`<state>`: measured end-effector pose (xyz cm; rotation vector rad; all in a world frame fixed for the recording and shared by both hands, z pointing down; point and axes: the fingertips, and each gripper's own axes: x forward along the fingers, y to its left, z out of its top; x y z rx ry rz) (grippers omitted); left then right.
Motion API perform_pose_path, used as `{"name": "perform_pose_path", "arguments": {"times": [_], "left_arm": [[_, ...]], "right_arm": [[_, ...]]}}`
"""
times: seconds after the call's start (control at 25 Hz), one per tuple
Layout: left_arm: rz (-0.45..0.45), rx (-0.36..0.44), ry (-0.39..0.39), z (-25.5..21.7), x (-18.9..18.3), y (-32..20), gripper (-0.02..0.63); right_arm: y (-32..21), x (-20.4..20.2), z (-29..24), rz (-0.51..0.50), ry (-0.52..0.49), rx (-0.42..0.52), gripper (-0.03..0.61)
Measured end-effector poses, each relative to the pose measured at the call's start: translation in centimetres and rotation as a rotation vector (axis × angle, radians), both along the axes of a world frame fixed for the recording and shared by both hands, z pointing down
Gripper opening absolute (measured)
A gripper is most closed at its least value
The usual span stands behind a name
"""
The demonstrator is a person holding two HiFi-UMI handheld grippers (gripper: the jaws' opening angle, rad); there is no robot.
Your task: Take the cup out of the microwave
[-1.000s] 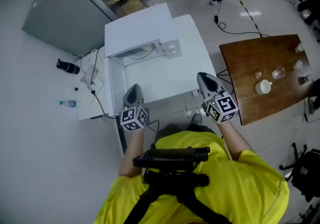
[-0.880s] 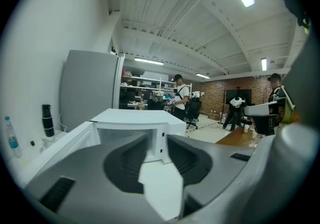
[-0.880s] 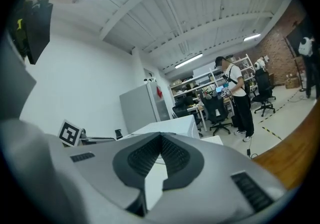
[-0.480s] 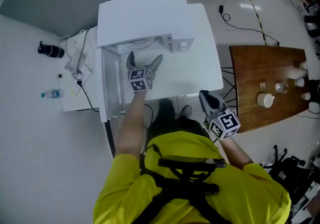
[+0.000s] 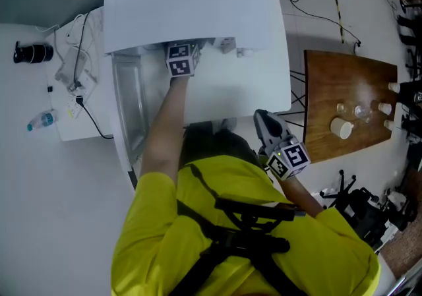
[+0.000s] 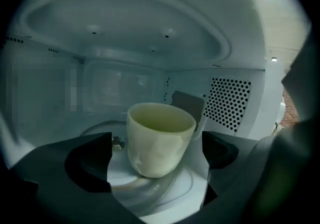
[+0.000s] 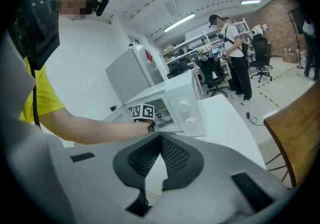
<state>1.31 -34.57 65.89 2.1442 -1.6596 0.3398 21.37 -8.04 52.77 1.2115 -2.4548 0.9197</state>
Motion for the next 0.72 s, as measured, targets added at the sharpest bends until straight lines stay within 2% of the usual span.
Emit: {"name": "perform_pose_path", "arguments": {"times": [0.2,0.28,0.32,0.36,0.4,0.52,0.72], "left_arm": [[0.029,0.011,-0.024,0.7,1.2,-2.9,0.508],[0.017,0.000,-0.074,1.3,1.3,-3.4,0.499],[0.015,-0.004,-0.114,1.7,1.5,-3.3,0.484],[0.012,-0.006,-0.146,1.9,1.5,-3.3,0.438],[0.008,-0.006,-0.163,2.0,1.4,-3.3,0.437],[0.008,0.001,-0.161,1.8,1.2,-3.3,0.436],[-0.012,0.024,-0.114,0.9,0.8,-1.9,0.436]], "right_arm": [[-2.0,-0.8,0.5,0.014,-0.011,-0.010,0.005],[-2.6,-0.3,1.0,0.044,-0.008,-0.021,0.005],[-2.9,0.1,1.2,0.061,-0.005,-0.026,0.005],[-3.2,0.4,1.3,0.075,-0.002,-0.030,0.005],[-3.4,0.6,1.3,0.087,-0.001,-0.031,0.005],[-4.0,1.2,1.1,0.107,0.003,-0.026,0.005],[-4.0,1.8,1.1,0.114,0.015,-0.030,0.005]]}}
